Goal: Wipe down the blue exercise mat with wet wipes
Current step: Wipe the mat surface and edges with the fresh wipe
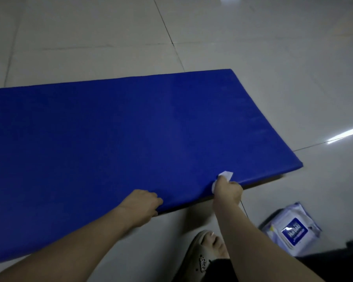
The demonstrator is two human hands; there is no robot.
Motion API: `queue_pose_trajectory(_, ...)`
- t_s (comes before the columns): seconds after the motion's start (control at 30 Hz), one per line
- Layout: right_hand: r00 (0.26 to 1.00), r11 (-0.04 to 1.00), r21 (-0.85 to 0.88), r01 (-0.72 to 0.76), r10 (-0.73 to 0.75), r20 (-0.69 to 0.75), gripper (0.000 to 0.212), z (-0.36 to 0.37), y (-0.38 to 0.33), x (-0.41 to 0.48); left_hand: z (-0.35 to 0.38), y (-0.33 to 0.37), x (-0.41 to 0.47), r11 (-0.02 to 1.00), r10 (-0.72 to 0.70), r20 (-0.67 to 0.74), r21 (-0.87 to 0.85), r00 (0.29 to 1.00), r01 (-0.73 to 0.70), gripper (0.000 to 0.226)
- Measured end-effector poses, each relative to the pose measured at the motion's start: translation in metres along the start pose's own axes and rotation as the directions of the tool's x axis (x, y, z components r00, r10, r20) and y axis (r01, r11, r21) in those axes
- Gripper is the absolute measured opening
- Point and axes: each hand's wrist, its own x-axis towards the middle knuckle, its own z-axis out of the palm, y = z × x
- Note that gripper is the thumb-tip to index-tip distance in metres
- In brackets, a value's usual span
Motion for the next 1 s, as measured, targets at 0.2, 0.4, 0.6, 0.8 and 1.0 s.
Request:
queue_pose_trajectory(0.2,0.994,0.905,-0.411,0.106,-0.105,0.025,0.059,-0.010,0.018,0.005,0.003,-0.006,0.000,0.994,-0.087,0.021,-0.057,0.996,0.088,0.035)
queue_pose_trajectory(0.4,0.921,0.695,-0.610,0.381,-0.343,0.184,0.031,0.001,0.016,-0.003,-0.005,-0.078,-0.028,0.888,-0.417,0.185,-0.126,0.890,0.442,0.052)
queue_pose_trajectory(0.6,0.878,0.599,-0.643,0.478,-0.331,0.345,0.026,0.016,0.023,-0.006,0.004,-0.099,-0.022,0.783,-0.456,0.346,-0.282,0.820,0.554,0.093)
queue_pose_trajectory(0.8,0.841,0.510,-0.669,0.540,-0.300,0.451,0.034,0.016,0.023,-0.006,0.005,-0.100,-0.020,0.776,-0.445,0.382,-0.287,0.810,0.562,0.111)
queue_pose_trajectory(1.0,0.643,0.100,-0.679,0.727,-0.445,0.623,0.020,0.003,0.028,0.011,0.005,-0.099,-0.016,0.767,-0.450,0.389,-0.294,0.804,0.571,0.111)
